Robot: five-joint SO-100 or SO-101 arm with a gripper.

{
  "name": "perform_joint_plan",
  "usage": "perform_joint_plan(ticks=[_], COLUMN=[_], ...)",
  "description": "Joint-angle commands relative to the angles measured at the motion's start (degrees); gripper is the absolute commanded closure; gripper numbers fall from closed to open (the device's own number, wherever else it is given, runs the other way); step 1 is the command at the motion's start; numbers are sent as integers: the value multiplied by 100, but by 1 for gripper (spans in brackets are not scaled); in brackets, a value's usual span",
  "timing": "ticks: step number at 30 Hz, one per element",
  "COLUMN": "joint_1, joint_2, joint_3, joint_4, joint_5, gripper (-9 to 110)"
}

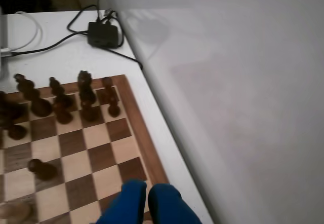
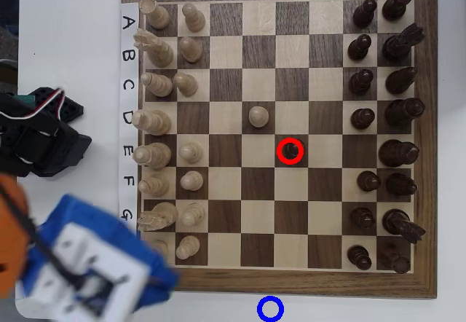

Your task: Move the piece to destination

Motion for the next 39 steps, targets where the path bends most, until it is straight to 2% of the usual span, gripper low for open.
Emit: perform_joint_plan(ticks=[1, 4, 7, 12, 20, 27, 39], joint_1=[-1424, -1819, -2039, -2171, -2268, -2259, -2522], joint_2=[-976, -1450, -1811, -1775, -1898, -2417, -2786], joint_3=[-1573, -1978, -2127, -1002, 527, 615, 1125], joint_4=[729, 1327, 1573, 571, -1002, -1318, -1969], joint_5=[1512, 1969, 1951, 1696, 2057, 2250, 2540], gripper=[101, 101, 101, 101, 101, 101, 93])
